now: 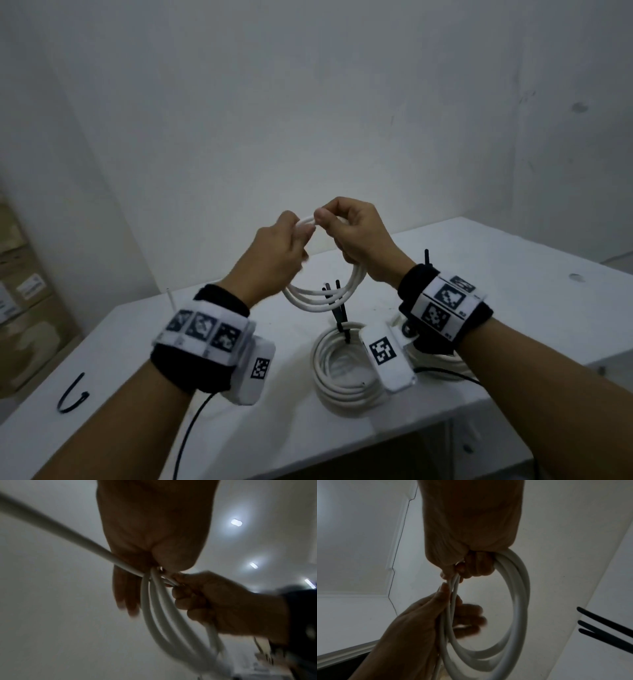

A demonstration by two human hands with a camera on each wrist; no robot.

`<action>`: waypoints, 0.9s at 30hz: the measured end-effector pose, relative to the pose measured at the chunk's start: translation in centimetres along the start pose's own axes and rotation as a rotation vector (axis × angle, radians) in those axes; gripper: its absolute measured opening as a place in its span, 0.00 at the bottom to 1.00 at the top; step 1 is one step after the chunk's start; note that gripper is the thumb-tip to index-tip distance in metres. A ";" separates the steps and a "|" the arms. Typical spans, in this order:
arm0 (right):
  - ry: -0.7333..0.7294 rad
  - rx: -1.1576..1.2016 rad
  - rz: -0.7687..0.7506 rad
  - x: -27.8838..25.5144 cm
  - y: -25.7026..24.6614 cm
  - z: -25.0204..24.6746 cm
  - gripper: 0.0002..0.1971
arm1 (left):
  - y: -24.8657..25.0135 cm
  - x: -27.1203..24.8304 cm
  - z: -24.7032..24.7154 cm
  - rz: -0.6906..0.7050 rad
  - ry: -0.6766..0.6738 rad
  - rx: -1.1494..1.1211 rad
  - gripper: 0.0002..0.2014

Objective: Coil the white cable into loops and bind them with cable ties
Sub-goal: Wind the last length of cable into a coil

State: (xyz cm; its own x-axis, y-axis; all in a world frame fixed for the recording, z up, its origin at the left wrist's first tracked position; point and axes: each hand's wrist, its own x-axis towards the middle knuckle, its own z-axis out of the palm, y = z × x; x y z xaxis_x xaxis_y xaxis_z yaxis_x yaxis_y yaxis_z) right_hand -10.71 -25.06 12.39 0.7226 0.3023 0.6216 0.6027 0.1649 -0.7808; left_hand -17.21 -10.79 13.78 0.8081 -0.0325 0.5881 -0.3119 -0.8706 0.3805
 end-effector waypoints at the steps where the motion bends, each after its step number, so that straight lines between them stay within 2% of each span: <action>1: -0.008 -0.014 -0.022 0.2 -0.2 -0.1 0.10 | 0.3 0.2 -0.4 -0.167 -0.109 -0.301 0.16; 2: -0.013 -0.026 -0.041 0.4 -0.4 0.0 0.10 | 0.6 0.3 -0.9 -0.272 -0.151 -0.532 0.13; 4: -0.017 -0.034 -0.054 0.7 -0.6 0.4 0.10 | 0.8 0.4 -1.1 -0.328 -0.126 -0.750 0.11; 6: -0.018 -0.074 -0.051 0.7 -0.5 0.9 0.06 | 0.6 0.4 -0.8 -0.331 -0.026 -0.759 0.10; 8: 0.015 -0.253 -0.040 0.3 0.1 1.3 0.13 | -0.2 0.3 -0.6 -0.345 0.109 -0.735 0.09; 9: 0.057 -0.347 -0.032 -0.2 0.5 1.5 0.15 | -0.6 0.3 -0.7 -0.358 0.180 -0.740 0.09; 11: 0.184 -0.444 -0.010 -2.2 1.0 1.8 0.11 | -1.3 0.3 -1.2 -0.380 0.308 -0.769 0.09; 12: 0.192 -0.459 0.045 -3.5 1.3 2.2 0.10 | -1.7 0.2 -1.6 -0.386 0.358 -0.783 0.09; 13: 0.136 -0.432 0.142 -4.8 1.5 2.6 0.14 | -1.9 0.2 -2.0 -0.388 0.398 -0.792 0.09; 17: -0.380 -0.096 0.761 -10.3 1.3 5.4 0.28 | -2.2 0.0 -3.0 -0.377 0.483 -0.822 0.10; 19: -0.485 0.155 0.982 -11.8 1.5 7.2 0.30 | -2.1 0.0 -3.0 -0.386 0.501 -0.866 0.10; 21: -0.411 0.553 1.172 -12.0 2.5 9.2 0.32 | -2.1 -0.1 -2.8 -0.400 0.503 -0.910 0.10; 23: -0.192 0.927 1.291 -11.7 3.1 10.8 0.35 | -2.2 -0.5 -2.6 -0.409 0.493 -0.943 0.09; 25: -0.018 1.086 1.316 -10.8 3.0 11.8 0.37 | -2.3 -0.9 -2.6 -0.427 0.492 -0.975 0.09; 27: 0.106 1.168 1.292 -9.7 2.6 12.1 0.30 | -2.5 -1.3 -2.9 -0.445 0.496 -1.015 0.09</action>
State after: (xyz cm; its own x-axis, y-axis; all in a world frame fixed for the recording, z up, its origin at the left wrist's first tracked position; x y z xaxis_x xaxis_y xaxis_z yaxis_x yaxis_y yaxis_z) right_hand -20.27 -16.18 3.58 0.5465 0.7244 -0.4201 -0.8352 0.4346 -0.3370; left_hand -18.87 -7.10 14.14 0.7347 0.5560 0.3887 -0.4849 0.0298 0.8741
